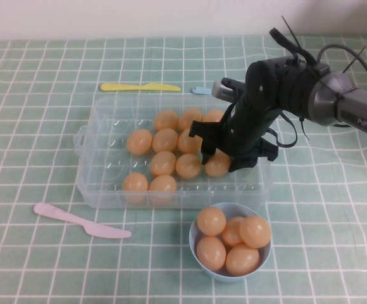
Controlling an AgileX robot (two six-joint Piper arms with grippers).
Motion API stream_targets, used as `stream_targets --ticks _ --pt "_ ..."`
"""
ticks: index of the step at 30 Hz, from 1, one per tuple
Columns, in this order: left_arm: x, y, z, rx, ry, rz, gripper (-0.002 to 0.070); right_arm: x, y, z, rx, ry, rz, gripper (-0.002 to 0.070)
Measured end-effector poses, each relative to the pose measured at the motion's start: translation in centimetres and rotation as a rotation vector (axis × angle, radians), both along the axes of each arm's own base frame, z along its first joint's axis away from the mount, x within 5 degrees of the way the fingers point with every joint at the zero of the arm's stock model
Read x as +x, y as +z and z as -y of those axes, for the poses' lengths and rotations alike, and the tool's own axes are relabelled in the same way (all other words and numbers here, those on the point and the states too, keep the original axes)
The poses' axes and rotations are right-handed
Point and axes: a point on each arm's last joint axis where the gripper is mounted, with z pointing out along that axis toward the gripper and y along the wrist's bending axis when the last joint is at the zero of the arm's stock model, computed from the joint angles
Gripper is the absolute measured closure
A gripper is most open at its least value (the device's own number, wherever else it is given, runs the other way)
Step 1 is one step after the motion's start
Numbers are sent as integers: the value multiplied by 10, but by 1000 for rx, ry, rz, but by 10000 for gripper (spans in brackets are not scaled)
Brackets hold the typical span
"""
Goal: Take an egg out of the egg box
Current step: Pick up the egg from the plastic box, then place the egg in the bowl
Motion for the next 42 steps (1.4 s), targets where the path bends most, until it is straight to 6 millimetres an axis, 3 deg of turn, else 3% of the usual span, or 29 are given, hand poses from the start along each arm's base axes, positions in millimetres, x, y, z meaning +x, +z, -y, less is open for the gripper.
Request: stream_targets --ticks 11,14,18,22,26,34,42 --pt "0 0 0 0 0 0 678 -2 5 1 -12 44 5 295" --pt "0 0 0 0 0 0 678 -6 21 5 -23 66 30 295" --pt "0 0 0 0 0 0 678 -16 63 12 -38 128 133 295" --pt "0 0 0 0 0 0 678 -40 107 16 -84 234 214 295" --pt "0 0 0 0 0 0 678 -74 125 19 -130 360 232 295" --pt "0 0 0 0 0 0 678 -139 130 31 -163 669 260 295" --pt "0 0 0 0 0 0 678 -169 115 21 -100 962 252 295"
